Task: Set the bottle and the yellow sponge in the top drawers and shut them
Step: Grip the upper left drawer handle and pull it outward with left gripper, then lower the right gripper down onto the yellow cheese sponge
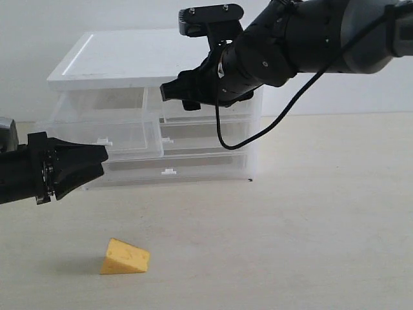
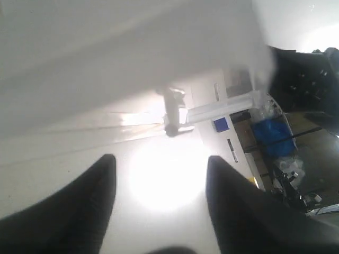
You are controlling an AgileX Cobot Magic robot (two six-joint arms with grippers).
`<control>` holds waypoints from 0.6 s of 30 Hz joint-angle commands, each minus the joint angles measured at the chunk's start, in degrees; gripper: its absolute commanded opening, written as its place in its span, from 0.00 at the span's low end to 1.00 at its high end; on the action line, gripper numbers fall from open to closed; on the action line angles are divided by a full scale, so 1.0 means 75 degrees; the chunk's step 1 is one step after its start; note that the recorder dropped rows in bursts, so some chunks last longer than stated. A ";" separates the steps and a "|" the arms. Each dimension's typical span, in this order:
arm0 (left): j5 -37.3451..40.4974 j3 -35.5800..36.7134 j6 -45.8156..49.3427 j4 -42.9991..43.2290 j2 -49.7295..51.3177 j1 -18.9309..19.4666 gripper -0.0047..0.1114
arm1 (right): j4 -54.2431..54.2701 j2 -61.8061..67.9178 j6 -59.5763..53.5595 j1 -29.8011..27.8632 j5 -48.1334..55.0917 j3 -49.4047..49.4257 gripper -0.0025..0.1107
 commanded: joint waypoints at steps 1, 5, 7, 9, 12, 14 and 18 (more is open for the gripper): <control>0.0047 0.0040 -0.0037 0.0146 -0.0012 -0.0061 0.47 | 0.0410 -0.0203 -0.0841 -0.0055 0.0387 -0.0079 0.55; 0.0047 0.0040 0.0091 0.0710 -0.0012 0.0063 0.47 | 0.0938 -0.0483 -0.1578 -0.0055 0.0981 -0.0079 0.55; 0.0047 0.0040 0.0120 0.1031 -0.0012 0.0223 0.47 | 0.1394 -0.0625 -0.1945 -0.0055 0.1107 -0.0079 0.55; 0.0047 0.0120 0.0185 0.1211 -0.0012 0.0387 0.47 | 0.1824 -0.0774 -0.2291 -0.0055 0.1212 -0.0079 0.55; 0.0047 0.0390 0.0547 0.1137 -0.0012 0.0651 0.47 | 0.2488 -0.0901 -0.2771 -0.0055 0.1498 -0.0047 0.55; 0.0047 0.0589 0.0866 0.1118 -0.0012 0.0788 0.47 | 0.2874 -0.0939 -0.3071 -0.0055 0.1748 0.0006 0.55; 0.0047 0.1105 0.1526 0.0709 -0.0012 0.0930 0.47 | 0.3370 -0.1123 -0.3542 -0.0055 0.1809 0.0495 0.55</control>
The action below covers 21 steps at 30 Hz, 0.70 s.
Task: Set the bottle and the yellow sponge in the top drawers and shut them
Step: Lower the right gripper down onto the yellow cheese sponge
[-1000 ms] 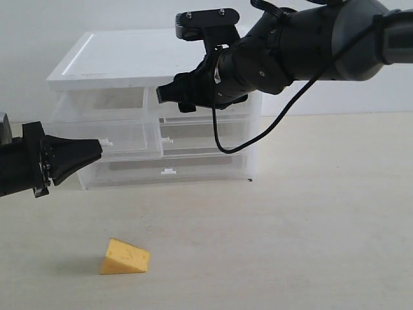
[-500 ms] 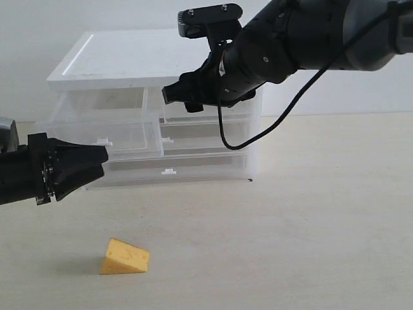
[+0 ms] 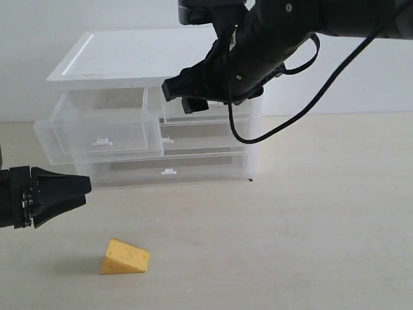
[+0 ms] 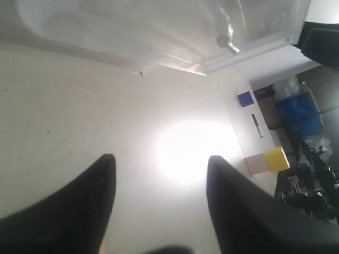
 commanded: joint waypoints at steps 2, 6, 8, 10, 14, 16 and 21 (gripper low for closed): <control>0.0003 0.0587 0.0764 -0.0634 -0.0012 0.0118 0.47 | 0.0681 -0.0421 -0.0767 -0.0055 0.0170 0.0667 0.55; 0.0003 0.0657 0.0918 -0.0843 -0.0012 0.0118 0.47 | 0.0840 -0.0908 -0.1195 0.0240 0.0170 0.1237 0.55; 0.0003 0.0657 0.0951 -0.0843 -0.0012 0.0118 0.47 | 0.1022 -0.1103 -0.1591 0.0495 0.0153 0.1493 0.55; 0.0003 0.0671 0.1014 -0.0807 -0.0012 0.0118 0.47 | 0.1386 -0.1177 -0.2193 0.0848 0.0168 0.1774 0.55; 0.0003 0.0941 0.1558 -0.1228 -0.0012 0.0118 0.44 | 0.1538 -0.1073 -0.3019 0.1606 -0.0336 0.2338 0.55; 0.0003 0.1111 0.1883 -0.1506 -0.0012 0.0118 0.42 | 0.1538 -0.0937 -0.3247 0.1906 -0.0924 0.2640 0.55; 0.0003 0.1125 0.2026 -0.1572 -0.0012 0.0118 0.42 | 0.1538 -0.0410 -0.3760 0.2285 -0.1562 0.2887 0.55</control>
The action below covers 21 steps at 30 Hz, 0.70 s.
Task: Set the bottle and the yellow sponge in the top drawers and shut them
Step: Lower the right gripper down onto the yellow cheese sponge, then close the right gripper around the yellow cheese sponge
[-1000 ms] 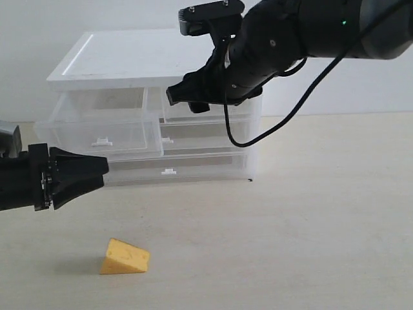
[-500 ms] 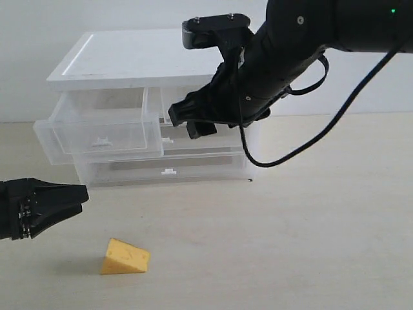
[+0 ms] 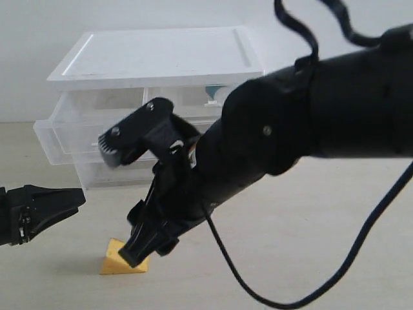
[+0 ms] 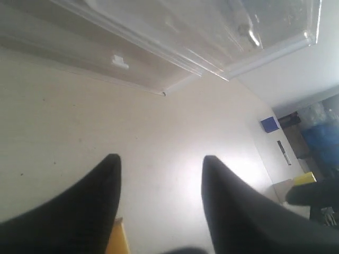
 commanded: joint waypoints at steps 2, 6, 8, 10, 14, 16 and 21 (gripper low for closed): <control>-0.0013 0.0044 0.0178 -0.0150 -0.0012 0.0029 0.42 | -0.0017 0.0664 -0.0535 0.0221 -0.0744 0.0111 0.55; -0.0013 0.0044 0.0279 -0.0150 -0.0012 0.0029 0.42 | -0.0017 0.1224 -0.0873 0.0221 -0.1320 0.0111 0.55; -0.0013 0.0044 0.0279 -0.0150 -0.0012 0.0029 0.42 | -0.0017 0.1451 -0.1011 0.0221 -0.1578 0.0111 0.55; -0.0013 0.0044 0.0279 -0.0150 -0.0012 0.0029 0.42 | -0.0017 0.1631 -0.1066 0.0221 -0.1696 0.0028 0.55; -0.0013 0.0044 0.0279 -0.0183 -0.0012 0.0029 0.42 | -0.0017 0.1948 -0.1139 0.0221 -0.1696 -0.0371 0.55; -0.0013 0.0044 0.0279 -0.0168 -0.0012 0.0029 0.42 | -0.0017 0.2117 -0.1172 0.0221 -0.1681 -0.0629 0.55; -0.0013 0.0044 0.0279 -0.0184 -0.0012 0.0029 0.42 | 0.0072 0.2456 -0.1398 0.0238 -0.1556 -0.1011 0.55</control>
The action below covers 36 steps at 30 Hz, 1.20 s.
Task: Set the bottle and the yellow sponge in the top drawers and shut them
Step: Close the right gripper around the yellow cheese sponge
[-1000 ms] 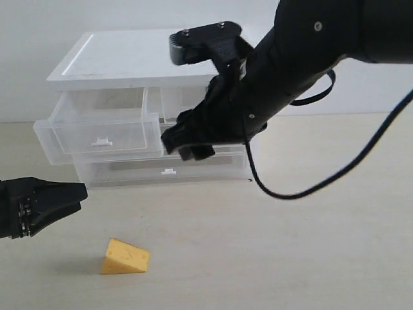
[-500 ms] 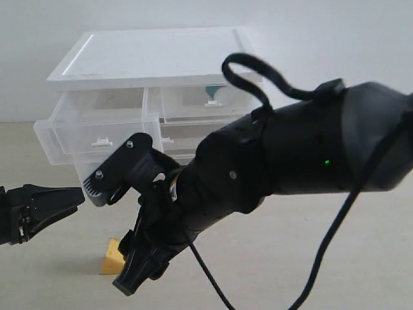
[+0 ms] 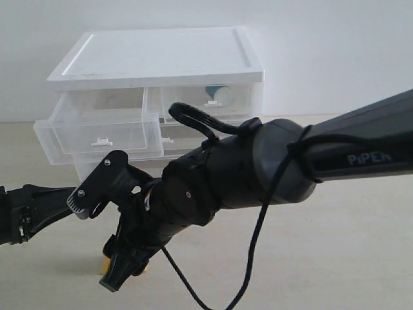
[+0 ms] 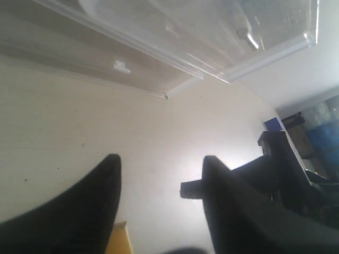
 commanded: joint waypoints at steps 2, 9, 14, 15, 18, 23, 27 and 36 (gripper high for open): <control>-0.0013 0.0040 0.0058 -0.0077 -0.0012 0.0029 0.42 | 0.0088 0.0343 -0.0369 0.0100 0.0263 -0.0305 0.55; -0.0013 0.0040 0.0058 -0.0046 -0.0012 0.0029 0.42 | 0.0088 0.0627 -0.0887 0.0456 -0.0007 -0.0373 0.55; -0.0013 0.0040 0.0058 -0.0032 -0.0012 0.0029 0.42 | 0.0088 0.0732 -0.1159 0.0456 -0.0170 -0.0373 0.55; -0.0013 0.0040 0.0058 -0.0032 -0.0012 0.0029 0.42 | 0.0088 0.0762 -0.1209 0.0456 -0.0200 -0.0373 0.55; -0.0013 0.0040 0.0058 -0.0045 -0.0012 0.0029 0.42 | 0.0088 0.0883 -0.1209 0.0456 -0.0327 -0.0386 0.55; -0.0013 0.0040 0.0058 -0.0125 -0.0012 0.0029 0.42 | 0.0088 0.1229 -0.1209 0.0456 -0.0355 -0.0558 0.55; -0.0013 0.0040 0.0058 -0.0195 -0.0012 0.0029 0.42 | 0.0088 0.1275 -0.1209 0.0456 -0.0469 -0.0578 0.55; -0.0013 0.0040 0.0165 -0.0469 -0.0012 0.0029 0.42 | 0.0024 0.1275 -0.1358 0.0456 -0.0714 -0.0578 0.55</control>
